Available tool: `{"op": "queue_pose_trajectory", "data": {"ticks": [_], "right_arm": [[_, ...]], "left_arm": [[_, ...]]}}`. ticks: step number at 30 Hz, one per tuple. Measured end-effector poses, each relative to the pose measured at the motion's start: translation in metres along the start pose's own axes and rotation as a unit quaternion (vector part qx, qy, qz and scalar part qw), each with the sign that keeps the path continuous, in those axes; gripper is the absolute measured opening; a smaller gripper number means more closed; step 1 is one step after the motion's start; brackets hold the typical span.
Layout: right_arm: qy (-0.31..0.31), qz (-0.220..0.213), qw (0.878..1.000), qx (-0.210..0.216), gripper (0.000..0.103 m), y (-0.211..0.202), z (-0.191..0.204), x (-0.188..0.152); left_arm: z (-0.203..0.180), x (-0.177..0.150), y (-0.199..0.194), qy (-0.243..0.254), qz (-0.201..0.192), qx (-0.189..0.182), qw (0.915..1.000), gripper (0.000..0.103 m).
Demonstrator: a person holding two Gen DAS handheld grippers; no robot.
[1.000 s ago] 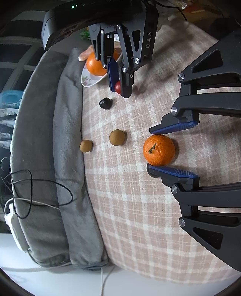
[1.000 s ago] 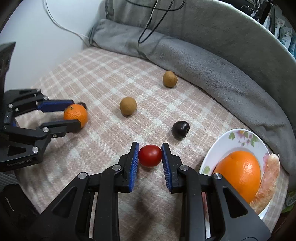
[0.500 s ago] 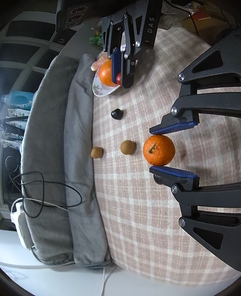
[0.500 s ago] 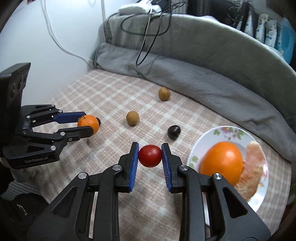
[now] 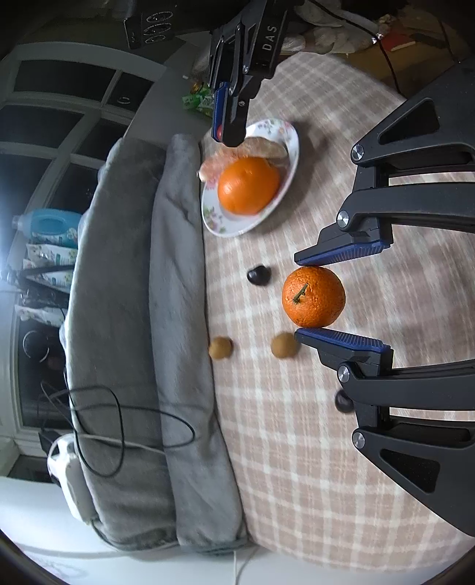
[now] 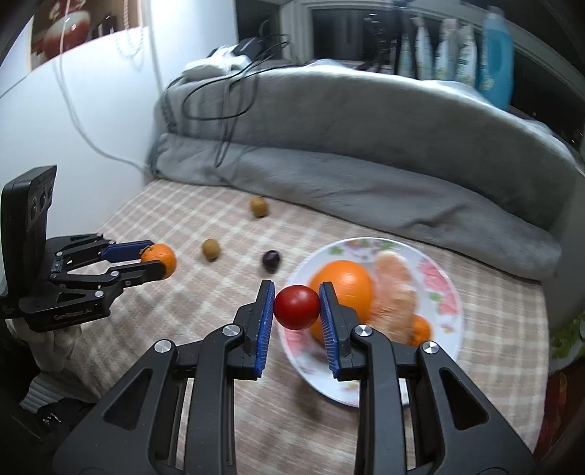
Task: Organize fruits
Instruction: 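Carry the mandarin and tomato over the plate and open both tools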
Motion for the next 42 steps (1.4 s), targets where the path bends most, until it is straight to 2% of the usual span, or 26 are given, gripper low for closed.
{"op": "queue_pose_trajectory", "data": {"ticks": [7, 17, 31, 42], "right_arm": [[0.026, -0.011, 0.999, -0.026, 0.026, -0.020, -0.032, -0.007], [0.056, -0.012, 0.998, -0.040, 0.026, -0.029, -0.062, -0.021], [0.076, 0.000, 0.997, -0.030, 0.026, -0.014, -0.081, -0.037], [0.087, 0.010, 0.996, -0.013, 0.026, 0.000, -0.085, -0.041]], "left_arm": [[-0.022, 0.013, 0.008, 0.013, -0.006, -0.019, 0.9997, 0.033], [-0.049, 0.043, 0.027, 0.029, -0.013, -0.048, 0.9983, 0.033], [-0.075, 0.082, 0.072, 0.042, -0.003, -0.081, 0.9958, 0.033], [-0.077, 0.093, 0.100, 0.035, 0.017, -0.094, 0.9948, 0.033]]}}
Point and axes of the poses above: each gripper's, at about its wrist camera, not at the fingertips, and y roughly the way its jaws point, z to its left, x to its top, the point moved 1 cm from there along y, roughly the way its jaws point, and after that the axes turned 4 degrees about -z, right-handed, at the moved point
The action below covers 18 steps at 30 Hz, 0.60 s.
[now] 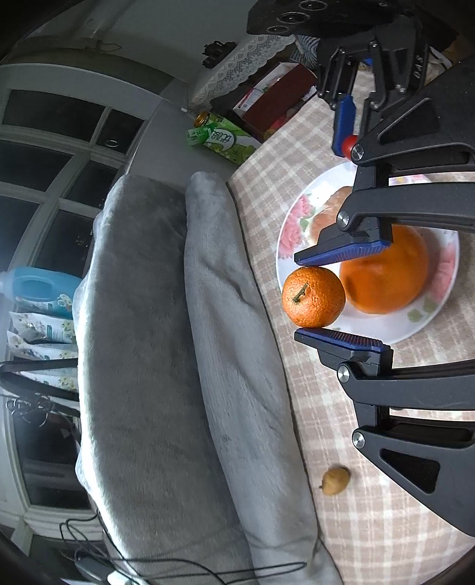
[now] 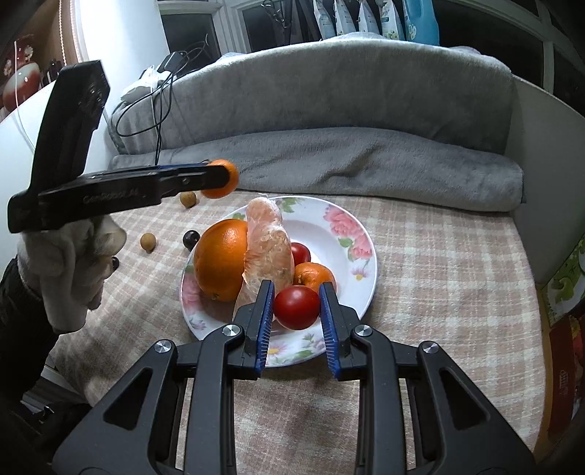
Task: Organize fruits
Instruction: 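Carry the mandarin and tomato over the plate and open both tools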
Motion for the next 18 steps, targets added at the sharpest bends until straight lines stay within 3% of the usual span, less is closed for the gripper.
{"op": "queue_pose_trajectory", "data": {"ticks": [18], "right_arm": [[-0.012, -0.002, 1.000, 0.010, 0.027, 0.003, 0.007, 0.001]], "left_arm": [[-0.004, 0.011, 0.014, 0.004, 0.009, -0.017, 0.9998, 0.035]]}}
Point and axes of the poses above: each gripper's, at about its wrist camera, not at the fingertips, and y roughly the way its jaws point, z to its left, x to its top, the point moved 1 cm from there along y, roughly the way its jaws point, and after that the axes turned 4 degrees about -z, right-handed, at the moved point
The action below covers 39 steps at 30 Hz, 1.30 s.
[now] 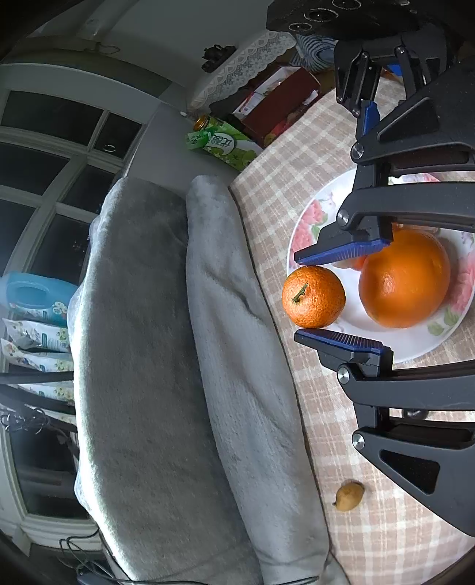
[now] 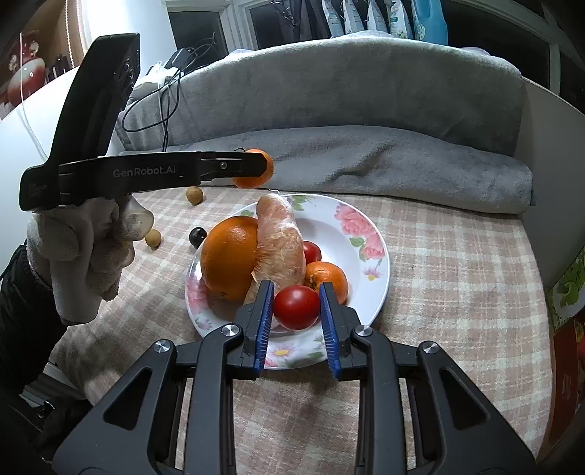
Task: Organize fruits
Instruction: 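Carry the mandarin and tomato over the plate and open both tools, then move the left tool to the dark plum while the right tool approaches a brown longan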
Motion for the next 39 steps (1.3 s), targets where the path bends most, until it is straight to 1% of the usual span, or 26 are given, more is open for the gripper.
{"op": "queue_pose_trajectory", "data": {"ticks": [1, 3, 4, 11, 13, 14, 18, 19, 20, 21, 23, 25, 26, 27, 31, 39], "right_arm": [[-0.001, 0.000, 1.000, 0.000, 0.030, 0.001, 0.000, 0.000], [-0.002, -0.006, 1.000, -0.002, 0.061, -0.001, 0.001, 0.001], [-0.003, -0.010, 1.000, -0.003, 0.065, -0.002, 0.001, 0.001], [-0.002, -0.021, 1.000, -0.005, 0.066, -0.009, 0.004, 0.004], [-0.001, -0.023, 1.000, -0.007, 0.071, -0.010, 0.004, 0.004], [-0.001, -0.025, 1.000, -0.008, 0.076, -0.011, 0.005, 0.004], [-0.001, -0.028, 1.000, -0.012, 0.080, -0.014, 0.008, 0.005], [0.000, -0.027, 1.000, -0.014, 0.081, -0.014, 0.008, 0.005], [0.001, -0.027, 1.000, -0.016, 0.086, -0.014, 0.008, 0.005], [0.002, -0.028, 0.999, -0.018, 0.088, -0.015, 0.009, 0.005], [0.004, -0.027, 0.999, -0.019, 0.088, -0.017, 0.009, 0.004], [0.005, -0.026, 0.999, -0.021, 0.088, -0.019, 0.010, 0.004], [0.006, -0.026, 0.999, -0.023, 0.088, -0.020, 0.010, 0.004], [0.007, -0.026, 0.999, -0.023, 0.088, -0.021, 0.009, 0.004], [0.016, -0.029, 0.999, -0.023, 0.088, -0.026, 0.009, 0.006], [0.029, -0.038, 0.999, -0.019, 0.089, -0.036, 0.013, 0.009]], "left_arm": [[-0.001, 0.000, 0.000, 0.002, 0.000, 0.000, 1.0000, 0.036], [-0.002, 0.001, -0.002, 0.004, -0.004, -0.002, 1.0000, 0.046], [-0.003, 0.002, -0.003, 0.003, -0.007, -0.003, 1.0000, 0.046], [0.000, 0.004, -0.012, 0.001, -0.016, 0.003, 0.9999, 0.046], [0.001, 0.004, -0.016, 0.001, -0.018, 0.004, 0.9998, 0.046], [0.002, 0.004, -0.018, 0.001, -0.019, 0.005, 0.9998, 0.046], [0.003, 0.003, -0.023, 0.003, -0.022, 0.008, 0.9997, 0.046], [0.003, 0.002, -0.025, 0.002, -0.022, 0.009, 0.9997, 0.048], [0.003, 0.002, -0.026, 0.002, -0.023, 0.009, 0.9997, 0.056], [0.004, 0.002, -0.027, 0.000, -0.023, 0.008, 0.9997, 0.061], [0.003, 0.001, -0.029, 0.001, -0.024, 0.009, 0.9997, 0.061], [0.001, -0.001, -0.031, 0.004, -0.025, 0.011, 0.9996, 0.066], [0.001, -0.001, -0.033, 0.005, -0.026, 0.012, 0.9996, 0.071], [0.001, -0.001, -0.035, 0.005, -0.026, 0.014, 0.9995, 0.074], [0.001, -0.003, -0.042, 0.005, -0.026, 0.019, 0.9995, 0.078], [0.007, -0.008, -0.065, 0.002, -0.036, 0.034, 0.9988, 0.078]]}}
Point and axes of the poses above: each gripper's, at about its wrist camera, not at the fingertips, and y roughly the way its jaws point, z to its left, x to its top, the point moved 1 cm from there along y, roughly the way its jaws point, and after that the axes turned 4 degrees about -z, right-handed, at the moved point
